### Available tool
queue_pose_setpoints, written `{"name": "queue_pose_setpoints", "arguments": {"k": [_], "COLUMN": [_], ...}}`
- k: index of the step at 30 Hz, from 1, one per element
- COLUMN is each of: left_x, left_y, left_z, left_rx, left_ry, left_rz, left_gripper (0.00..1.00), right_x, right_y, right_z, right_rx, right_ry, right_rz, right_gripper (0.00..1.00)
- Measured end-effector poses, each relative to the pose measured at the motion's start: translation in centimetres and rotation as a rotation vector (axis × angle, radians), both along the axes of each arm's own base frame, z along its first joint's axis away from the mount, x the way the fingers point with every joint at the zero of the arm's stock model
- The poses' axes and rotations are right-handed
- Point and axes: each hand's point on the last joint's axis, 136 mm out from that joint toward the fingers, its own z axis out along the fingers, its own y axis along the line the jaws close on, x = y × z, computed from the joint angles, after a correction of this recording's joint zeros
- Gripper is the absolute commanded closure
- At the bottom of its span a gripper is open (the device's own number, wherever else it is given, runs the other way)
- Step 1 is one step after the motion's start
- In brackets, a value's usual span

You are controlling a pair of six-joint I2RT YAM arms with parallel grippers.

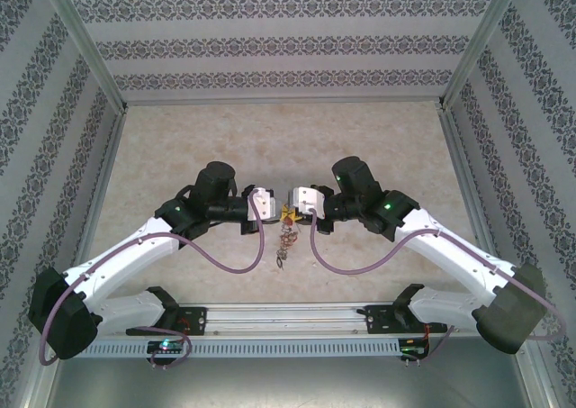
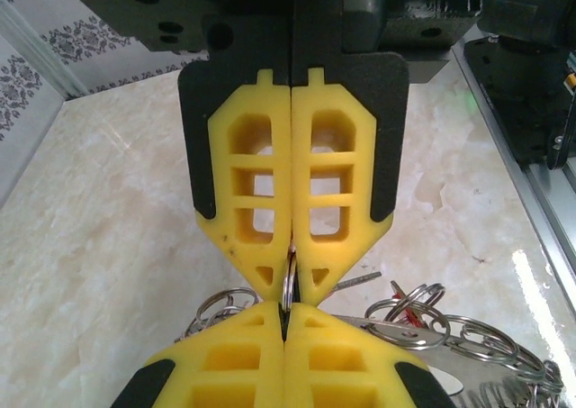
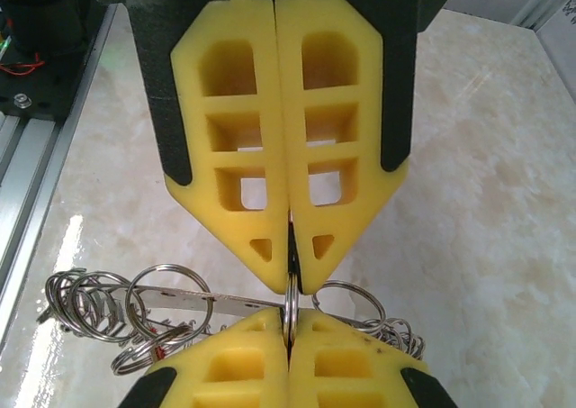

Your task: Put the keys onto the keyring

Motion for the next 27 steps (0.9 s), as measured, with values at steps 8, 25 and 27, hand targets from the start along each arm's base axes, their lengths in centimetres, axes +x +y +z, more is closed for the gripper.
{"name": "queue_pose_setpoints", "arguments": {"k": [8, 25, 27], "left_x": [1.1, -0.5, -0.6], "left_y": [0.5, 0.9, 0.8], "left_z": [-1.0, 1.1, 0.9], "left_rx": [0.037, -0.048, -0.049], "left_ry": [0.013, -0.004, 0.004], "left_rz": [0.069, 0.053, 0.045], "left_gripper": [1.0, 0.62, 0.62], "right_x": [-0.3, -0.6, -0.6], "right_y": [-0.3, -0.3, -0.3], "right_z": [1.1, 0.9, 0.8], "right_rx": [0.023, 0.02, 0.019], "right_ry": [-0.021, -0.005, -0.005], "right_rz": [-0.003, 0.005, 0.007], "right_gripper": [0.96, 1.0, 1.0]}}
